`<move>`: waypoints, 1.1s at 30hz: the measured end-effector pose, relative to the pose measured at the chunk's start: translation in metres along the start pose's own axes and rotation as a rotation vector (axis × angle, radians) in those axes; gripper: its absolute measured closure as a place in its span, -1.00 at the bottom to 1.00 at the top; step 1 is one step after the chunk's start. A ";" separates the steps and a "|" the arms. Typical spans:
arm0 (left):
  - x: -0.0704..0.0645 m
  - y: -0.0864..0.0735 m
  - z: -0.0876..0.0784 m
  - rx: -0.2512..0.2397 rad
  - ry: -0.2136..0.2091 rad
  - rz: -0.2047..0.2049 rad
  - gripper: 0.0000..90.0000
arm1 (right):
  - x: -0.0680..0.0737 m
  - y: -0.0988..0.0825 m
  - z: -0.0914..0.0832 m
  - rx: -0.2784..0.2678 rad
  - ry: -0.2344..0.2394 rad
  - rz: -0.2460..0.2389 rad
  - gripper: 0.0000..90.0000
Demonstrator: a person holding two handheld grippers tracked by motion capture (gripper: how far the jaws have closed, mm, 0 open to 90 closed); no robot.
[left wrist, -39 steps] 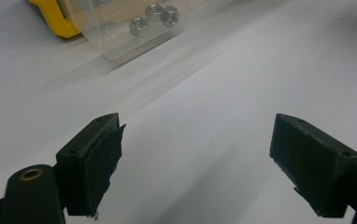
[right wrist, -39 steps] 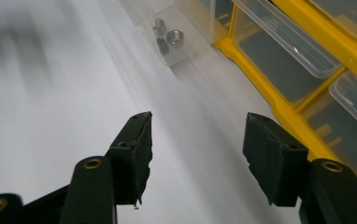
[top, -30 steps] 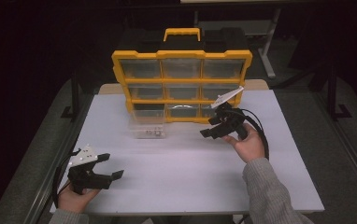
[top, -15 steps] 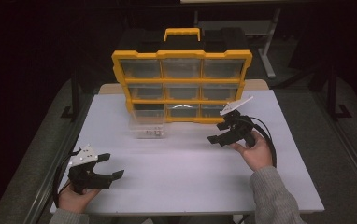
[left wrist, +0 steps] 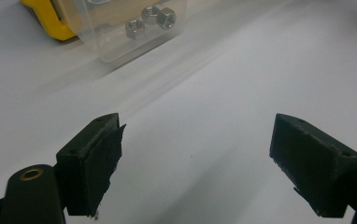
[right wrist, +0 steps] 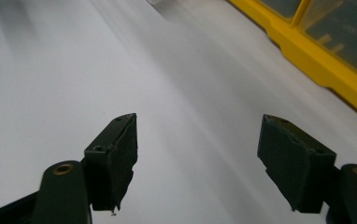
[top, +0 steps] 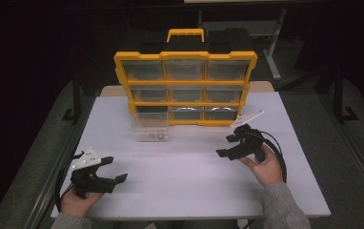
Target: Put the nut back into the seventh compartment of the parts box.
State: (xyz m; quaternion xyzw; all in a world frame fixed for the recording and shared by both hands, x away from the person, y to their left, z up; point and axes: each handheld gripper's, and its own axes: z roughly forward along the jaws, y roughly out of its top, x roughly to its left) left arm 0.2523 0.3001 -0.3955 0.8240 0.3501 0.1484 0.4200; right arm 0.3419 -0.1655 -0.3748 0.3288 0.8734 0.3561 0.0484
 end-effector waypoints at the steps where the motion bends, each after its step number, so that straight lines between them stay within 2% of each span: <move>1: 0.000 0.000 0.000 0.002 -0.001 0.005 -0.63 | 0.000 -0.003 0.000 0.000 -0.001 -0.002 -0.40; 15: -0.002 0.000 0.002 0.010 -0.009 0.020 -0.63 | 0.000 -0.040 0.001 -0.004 -0.007 0.057 -0.44; 24: -0.004 -0.003 0.002 0.008 -0.013 0.012 -0.63 | 0.000 -0.063 -0.002 -0.012 -0.014 0.093 -0.47; 33: -0.005 -0.004 0.004 0.017 -0.021 0.024 -0.63 | 0.001 -0.076 -0.007 -0.032 -0.015 0.115 -0.53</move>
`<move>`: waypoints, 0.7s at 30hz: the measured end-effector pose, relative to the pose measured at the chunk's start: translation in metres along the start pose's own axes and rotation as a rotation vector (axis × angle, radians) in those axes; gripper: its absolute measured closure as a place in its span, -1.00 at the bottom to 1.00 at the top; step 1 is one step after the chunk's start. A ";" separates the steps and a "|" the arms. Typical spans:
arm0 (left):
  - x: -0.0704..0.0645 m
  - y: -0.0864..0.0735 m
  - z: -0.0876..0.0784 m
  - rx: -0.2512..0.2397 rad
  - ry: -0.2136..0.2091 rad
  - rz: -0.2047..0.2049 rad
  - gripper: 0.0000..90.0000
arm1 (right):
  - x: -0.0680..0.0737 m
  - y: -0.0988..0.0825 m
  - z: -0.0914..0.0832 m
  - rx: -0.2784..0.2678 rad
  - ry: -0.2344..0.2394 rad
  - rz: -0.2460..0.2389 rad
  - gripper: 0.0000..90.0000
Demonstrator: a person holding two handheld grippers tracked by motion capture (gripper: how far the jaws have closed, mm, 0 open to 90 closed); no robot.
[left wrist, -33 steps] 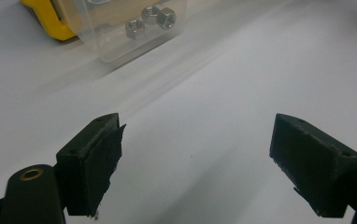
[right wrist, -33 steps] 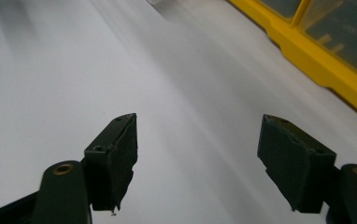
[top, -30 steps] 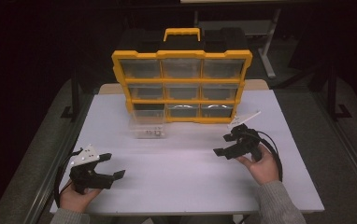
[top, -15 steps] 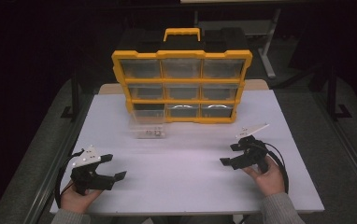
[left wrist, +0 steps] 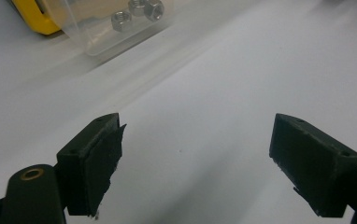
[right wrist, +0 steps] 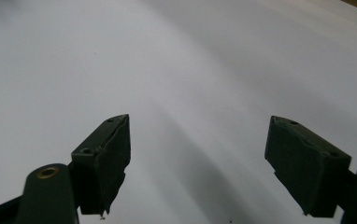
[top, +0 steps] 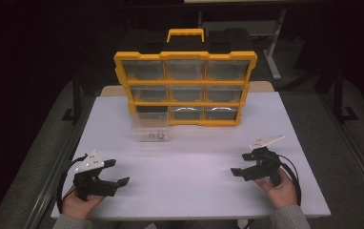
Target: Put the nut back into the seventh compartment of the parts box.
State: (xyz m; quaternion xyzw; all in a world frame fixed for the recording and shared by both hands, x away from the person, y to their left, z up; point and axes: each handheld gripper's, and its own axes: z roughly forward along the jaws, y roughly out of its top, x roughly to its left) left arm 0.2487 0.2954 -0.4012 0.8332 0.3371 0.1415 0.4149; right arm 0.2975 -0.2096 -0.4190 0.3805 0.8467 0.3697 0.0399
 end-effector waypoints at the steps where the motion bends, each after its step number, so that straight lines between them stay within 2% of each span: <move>1: 0.000 0.000 0.000 0.001 0.000 -0.001 -0.63 | 0.000 -0.001 -0.001 -0.003 0.001 0.000 -0.53; 13: 0.001 -0.001 0.002 0.008 -0.005 0.007 -0.63 | 0.008 -0.017 -0.010 -0.044 0.002 -0.013 -0.55; 18: 0.001 0.000 0.001 -0.003 -0.010 -0.001 -0.63 | 0.013 -0.024 -0.013 -0.037 -0.001 -0.024 -0.55; 21: 0.000 0.000 0.001 -0.003 -0.008 0.012 -0.63 | 0.014 -0.026 -0.017 -0.053 0.001 -0.020 -0.55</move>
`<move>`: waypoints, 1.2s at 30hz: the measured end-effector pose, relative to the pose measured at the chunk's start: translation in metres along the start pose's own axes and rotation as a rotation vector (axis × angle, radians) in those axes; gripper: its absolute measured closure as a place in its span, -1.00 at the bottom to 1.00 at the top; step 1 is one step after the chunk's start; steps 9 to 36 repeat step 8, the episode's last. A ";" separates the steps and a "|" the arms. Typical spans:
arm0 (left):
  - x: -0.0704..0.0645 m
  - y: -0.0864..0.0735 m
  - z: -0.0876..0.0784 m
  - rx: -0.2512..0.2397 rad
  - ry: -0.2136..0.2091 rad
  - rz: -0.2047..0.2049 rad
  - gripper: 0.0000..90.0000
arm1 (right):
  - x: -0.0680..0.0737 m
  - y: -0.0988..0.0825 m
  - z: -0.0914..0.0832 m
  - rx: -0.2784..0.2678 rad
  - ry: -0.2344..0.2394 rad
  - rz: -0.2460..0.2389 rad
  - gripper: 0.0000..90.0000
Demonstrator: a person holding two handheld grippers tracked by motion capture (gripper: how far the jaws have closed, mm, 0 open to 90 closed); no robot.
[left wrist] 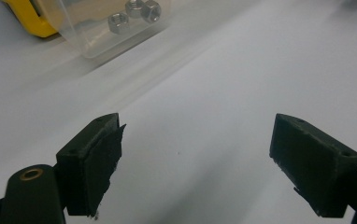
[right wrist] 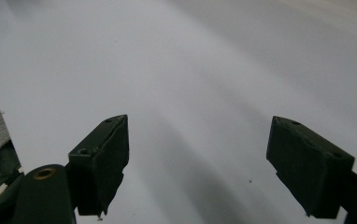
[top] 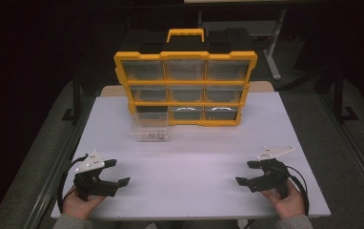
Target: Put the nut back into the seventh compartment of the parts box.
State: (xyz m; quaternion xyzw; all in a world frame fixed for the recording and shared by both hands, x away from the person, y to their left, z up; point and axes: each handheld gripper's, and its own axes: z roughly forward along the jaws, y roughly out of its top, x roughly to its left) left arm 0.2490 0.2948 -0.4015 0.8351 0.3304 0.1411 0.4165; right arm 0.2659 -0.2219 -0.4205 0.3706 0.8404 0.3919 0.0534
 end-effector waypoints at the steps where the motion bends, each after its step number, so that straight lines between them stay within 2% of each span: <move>1: 0.000 0.000 0.000 -0.001 -0.001 0.001 -0.63 | 0.001 -0.001 -0.001 -0.003 0.002 0.004 -0.56; 2: 0.000 0.000 0.000 -0.003 -0.001 -0.003 -0.63 | 0.002 -0.001 -0.002 -0.003 -0.002 0.012 -0.56; 8: 0.000 0.001 0.000 -0.002 0.002 0.006 -0.64 | 0.005 0.001 -0.001 -0.017 -0.001 -0.012 -0.56; 36: 0.000 0.001 0.000 -0.002 0.002 0.006 -0.64 | 0.005 0.001 -0.001 -0.017 -0.001 -0.012 -0.56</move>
